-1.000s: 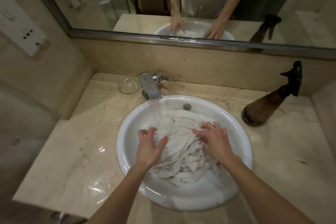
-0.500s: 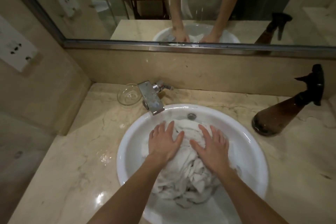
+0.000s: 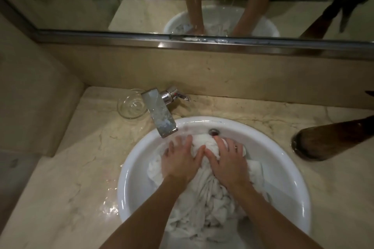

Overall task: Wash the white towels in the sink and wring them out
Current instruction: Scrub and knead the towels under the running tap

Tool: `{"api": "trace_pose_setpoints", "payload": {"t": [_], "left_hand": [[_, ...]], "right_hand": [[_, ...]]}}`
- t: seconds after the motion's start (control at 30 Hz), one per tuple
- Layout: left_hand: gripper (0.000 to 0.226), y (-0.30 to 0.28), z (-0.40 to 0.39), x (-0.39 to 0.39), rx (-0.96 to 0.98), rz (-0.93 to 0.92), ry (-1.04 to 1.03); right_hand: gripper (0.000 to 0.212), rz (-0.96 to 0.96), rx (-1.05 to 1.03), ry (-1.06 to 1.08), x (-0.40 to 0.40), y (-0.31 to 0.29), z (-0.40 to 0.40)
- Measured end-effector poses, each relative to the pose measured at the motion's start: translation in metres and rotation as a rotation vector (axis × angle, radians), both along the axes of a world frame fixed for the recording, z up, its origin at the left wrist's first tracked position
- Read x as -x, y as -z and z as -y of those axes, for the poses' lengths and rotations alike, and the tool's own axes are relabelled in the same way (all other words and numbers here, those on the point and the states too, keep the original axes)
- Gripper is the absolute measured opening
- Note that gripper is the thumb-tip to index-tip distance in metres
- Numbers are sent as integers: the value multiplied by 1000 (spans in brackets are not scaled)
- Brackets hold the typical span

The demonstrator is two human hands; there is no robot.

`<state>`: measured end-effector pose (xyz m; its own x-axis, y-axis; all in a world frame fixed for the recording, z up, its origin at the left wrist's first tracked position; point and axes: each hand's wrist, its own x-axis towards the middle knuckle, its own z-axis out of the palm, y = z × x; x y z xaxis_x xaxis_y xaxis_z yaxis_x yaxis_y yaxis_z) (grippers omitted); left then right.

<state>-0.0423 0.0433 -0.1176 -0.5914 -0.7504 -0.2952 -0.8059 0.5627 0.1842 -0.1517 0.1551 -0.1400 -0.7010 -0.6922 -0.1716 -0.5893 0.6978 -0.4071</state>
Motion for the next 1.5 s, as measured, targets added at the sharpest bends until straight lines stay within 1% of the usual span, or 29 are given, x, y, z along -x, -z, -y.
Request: {"api": "trace_pose_setpoints", "payload": {"t": [0.07, 0.2, 0.3, 0.4, 0.47, 0.53, 0.6, 0.63, 0.73, 0.87, 0.93, 0.97, 1.0, 1.03, 1.1, 1.13, 1.2, 1.23, 1.27, 1.33, 1.4, 1.5], "left_hand": [[58, 5, 1, 3, -2, 11, -1], [49, 9, 6, 13, 18, 46, 76], [46, 8, 10, 16, 4, 10, 114], [45, 9, 11, 16, 38, -8, 145], [50, 9, 13, 15, 43, -6, 115], [61, 9, 12, 10, 37, -3, 111], [73, 6, 8, 0, -42, 2, 93], [75, 3, 7, -5, -97, -7, 65], [67, -15, 9, -23, -212, -65, -47], [59, -39, 11, -49, -207, -56, -3], [52, -44, 8, -58, -211, -101, 2], [50, -44, 5, -60, -201, -120, 10], [52, -42, 0, -61, -189, -115, 24], [61, -38, -7, -60, -170, -86, 57], [84, -28, -22, -58, -98, 38, 137], [87, -25, -27, -55, -63, 75, 153], [86, -23, -25, -46, -29, 102, 172], [86, -24, -21, -42, -13, 101, 193], [86, -25, -18, -40, 3, 98, 209], [83, -26, -19, -39, 26, 86, 191], [77, -25, -31, -44, 11, 64, 135], [74, -17, -38, -47, -4, 83, 107]], "right_hand": [[70, -14, 25, 8, 0, 5, 1], [63, -11, 16, -3, 5, 10, 6], [56, -70, 46, -14, 7, 12, 10], [57, -35, 101, 17, 8, 12, 9], [59, 78, 108, 55, 9, 9, 6], [59, 175, 87, 58, 12, 7, 0], [67, 241, 69, 27, 13, -2, -9], [70, 274, 64, 25, 13, -10, -13], [59, 446, 63, 43, 10, -35, -24], [51, 751, 163, 105, -5, -51, -41], [47, 788, 211, 107, -14, -54, -47], [43, 766, 206, 82, -19, -55, -47], [42, 700, 160, 43, -23, -54, -46], [44, 591, 68, 2, -26, -52, -43], [55, 346, -147, -24, -34, -54, -35], [61, 235, -206, -20, -37, -55, -30], [67, 53, -211, -63, -39, -56, -23], [68, 1, -206, -102, -39, -56, -21], [68, -22, -212, -140, -38, -55, -21], [70, 21, -219, -173, -39, -50, -21], [76, 71, -201, -160, -41, -44, -21], [79, 43, -185, -148, -41, -36, -20]]}}
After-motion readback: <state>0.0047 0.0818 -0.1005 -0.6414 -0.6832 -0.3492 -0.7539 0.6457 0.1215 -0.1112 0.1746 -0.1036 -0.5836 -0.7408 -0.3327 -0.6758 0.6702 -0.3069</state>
